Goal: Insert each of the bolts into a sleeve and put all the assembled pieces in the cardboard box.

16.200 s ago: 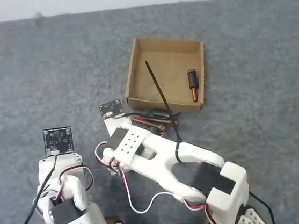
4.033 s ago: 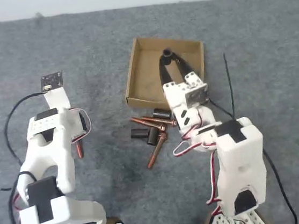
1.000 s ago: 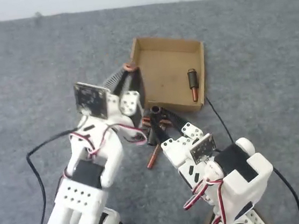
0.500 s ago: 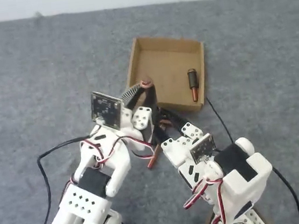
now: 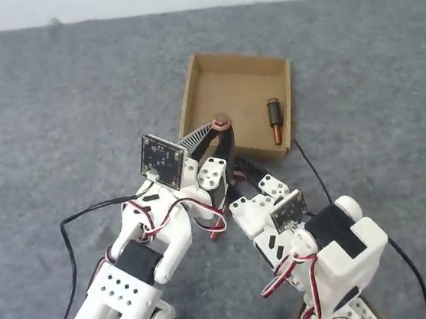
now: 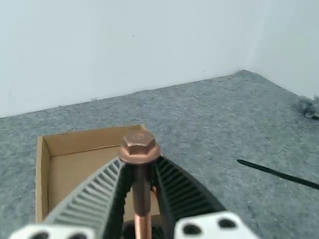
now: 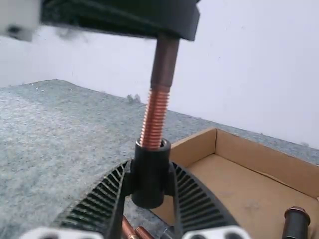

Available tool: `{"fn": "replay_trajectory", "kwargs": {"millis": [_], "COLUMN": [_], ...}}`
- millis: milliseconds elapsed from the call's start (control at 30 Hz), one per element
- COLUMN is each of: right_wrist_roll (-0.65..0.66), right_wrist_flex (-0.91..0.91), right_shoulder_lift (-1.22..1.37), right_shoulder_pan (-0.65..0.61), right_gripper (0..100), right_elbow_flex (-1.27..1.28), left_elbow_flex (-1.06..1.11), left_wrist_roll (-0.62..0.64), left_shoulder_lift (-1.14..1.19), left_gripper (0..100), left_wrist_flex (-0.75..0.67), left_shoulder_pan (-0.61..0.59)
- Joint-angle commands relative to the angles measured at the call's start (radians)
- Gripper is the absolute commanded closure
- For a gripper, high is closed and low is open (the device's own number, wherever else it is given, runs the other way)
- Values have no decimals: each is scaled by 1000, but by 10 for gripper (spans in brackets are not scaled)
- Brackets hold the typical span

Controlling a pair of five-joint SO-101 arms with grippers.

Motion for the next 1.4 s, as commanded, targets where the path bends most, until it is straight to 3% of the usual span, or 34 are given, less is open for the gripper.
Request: {"fn": "replay_trajectory", "kwargs": {"millis": [0, 1367], "right_wrist_roll": [-6, -5], "right_wrist_flex": [-21, -21], "right_shoulder_lift": [-36, -36], "right_shoulder_pan": [-7, -7], "right_gripper": [993, 993], "right_elbow_flex": [26, 26], "left_elbow_flex": [-5, 76], "left_wrist_roll": [3, 3], "left_shoulder_lift": [-38, -34], "left_gripper": [989, 989], "left_wrist_flex": [-5, -167], "left_shoulder_pan": [2, -21]}}
